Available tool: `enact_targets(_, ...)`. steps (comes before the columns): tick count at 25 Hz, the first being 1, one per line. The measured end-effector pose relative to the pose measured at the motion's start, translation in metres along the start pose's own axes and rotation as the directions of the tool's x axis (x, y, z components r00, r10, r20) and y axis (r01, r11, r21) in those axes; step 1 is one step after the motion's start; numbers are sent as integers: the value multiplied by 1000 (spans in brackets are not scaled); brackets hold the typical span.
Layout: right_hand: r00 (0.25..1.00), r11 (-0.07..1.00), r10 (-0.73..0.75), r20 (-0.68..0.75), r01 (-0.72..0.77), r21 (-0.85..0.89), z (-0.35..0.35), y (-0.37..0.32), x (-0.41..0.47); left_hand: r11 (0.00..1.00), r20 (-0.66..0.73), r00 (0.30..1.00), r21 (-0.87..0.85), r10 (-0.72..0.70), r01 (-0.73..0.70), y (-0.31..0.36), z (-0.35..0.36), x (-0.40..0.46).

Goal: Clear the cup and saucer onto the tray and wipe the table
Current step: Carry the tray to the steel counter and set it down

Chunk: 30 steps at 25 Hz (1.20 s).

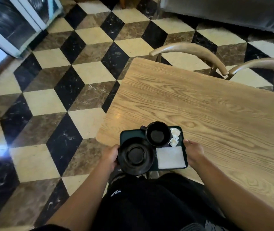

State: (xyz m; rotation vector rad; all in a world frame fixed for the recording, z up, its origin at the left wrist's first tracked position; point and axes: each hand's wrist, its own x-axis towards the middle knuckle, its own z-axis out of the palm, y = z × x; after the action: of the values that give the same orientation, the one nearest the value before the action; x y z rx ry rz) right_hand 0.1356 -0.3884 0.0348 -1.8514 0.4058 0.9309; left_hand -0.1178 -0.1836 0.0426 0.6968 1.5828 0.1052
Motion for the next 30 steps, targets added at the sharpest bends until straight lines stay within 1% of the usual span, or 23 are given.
enact_targets(3,997,999,-1,80,5,-47,19,0,-8,1000,-13,1000,-25,1,-1,-19,-27,-11)
enact_targets(5,992,996,-10,124,22,-92,34,0,-16,996,-52,999,-91,-11,6,-31,-45,-17)
enact_targets(7,988,990,-16,154,37,-134,51,1,-27,989,-99,995,-145,-6,-8,-41,-65,-21)
enact_targets(11,979,982,-10,204,47,-180,83,2,-46,974,-136,991,-224,-4,-27,-55,-102,-24)
enact_targets(13,974,971,-14,225,67,-230,103,4,-56,968,-149,989,-251,-8,-30,-60,-123,-21)
enact_targets(16,971,959,-12,240,79,-272,139,10,-74,958,-150,989,-281,10,-53,-61,-159,-14)
enact_targets(19,974,963,-7,227,68,-262,179,22,-93,961,-140,990,-272,19,-57,-55,-204,-4)
enact_targets(22,967,966,-2,253,67,-249,221,35,-114,959,-127,991,-276,31,-66,-46,-252,7)
enact_targets(26,973,962,-8,233,70,-262,270,46,-136,954,-167,986,-290,21,-69,-38,-298,16)
enact_targets(30,973,968,-27,230,83,-237,309,51,-151,952,-183,983,-299,6,-62,-30,-337,29)
